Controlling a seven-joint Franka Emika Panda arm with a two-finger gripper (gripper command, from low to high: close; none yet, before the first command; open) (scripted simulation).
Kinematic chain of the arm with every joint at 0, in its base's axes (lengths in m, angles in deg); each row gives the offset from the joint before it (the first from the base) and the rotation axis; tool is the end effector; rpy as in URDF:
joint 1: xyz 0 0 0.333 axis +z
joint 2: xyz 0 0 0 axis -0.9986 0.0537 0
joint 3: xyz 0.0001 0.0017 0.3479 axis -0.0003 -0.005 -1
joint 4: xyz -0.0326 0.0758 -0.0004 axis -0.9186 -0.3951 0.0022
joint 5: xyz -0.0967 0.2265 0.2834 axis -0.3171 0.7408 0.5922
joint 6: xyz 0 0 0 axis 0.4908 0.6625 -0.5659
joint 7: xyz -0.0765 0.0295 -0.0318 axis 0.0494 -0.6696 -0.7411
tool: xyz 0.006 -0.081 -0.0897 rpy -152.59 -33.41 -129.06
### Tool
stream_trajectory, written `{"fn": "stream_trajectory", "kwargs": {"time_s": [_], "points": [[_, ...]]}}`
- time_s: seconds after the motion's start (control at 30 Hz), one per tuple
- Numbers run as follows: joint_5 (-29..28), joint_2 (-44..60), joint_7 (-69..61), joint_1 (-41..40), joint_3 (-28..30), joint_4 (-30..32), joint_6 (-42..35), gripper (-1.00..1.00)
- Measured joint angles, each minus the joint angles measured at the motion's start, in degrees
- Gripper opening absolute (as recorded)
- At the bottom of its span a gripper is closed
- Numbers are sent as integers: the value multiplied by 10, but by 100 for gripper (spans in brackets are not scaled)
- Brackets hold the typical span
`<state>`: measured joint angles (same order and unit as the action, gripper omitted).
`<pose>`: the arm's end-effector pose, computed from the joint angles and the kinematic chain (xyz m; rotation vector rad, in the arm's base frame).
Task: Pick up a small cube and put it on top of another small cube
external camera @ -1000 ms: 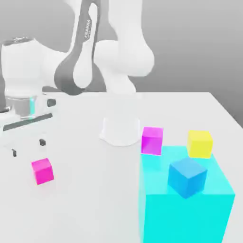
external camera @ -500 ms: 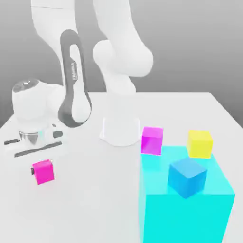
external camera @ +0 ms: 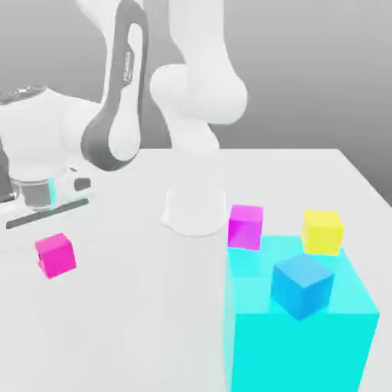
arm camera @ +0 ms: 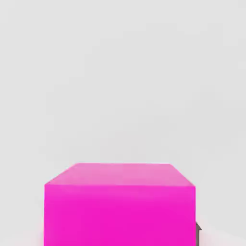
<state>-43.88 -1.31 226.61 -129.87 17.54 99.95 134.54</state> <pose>0.3373 -0.2292 0.2754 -0.1750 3.1320 -0.0024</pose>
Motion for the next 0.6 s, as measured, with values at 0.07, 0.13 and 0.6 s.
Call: {"fn": "stream_trajectory", "kwargs": {"time_s": [0.07, 0.13, 0.6], "points": [[2, -3, -44, 54, -28, -42, -44, -100], [3, -5, -92, 105, -48, -90, -95, -100], [2, -4, -355, 331, -145, -330, -335, -100]]}}
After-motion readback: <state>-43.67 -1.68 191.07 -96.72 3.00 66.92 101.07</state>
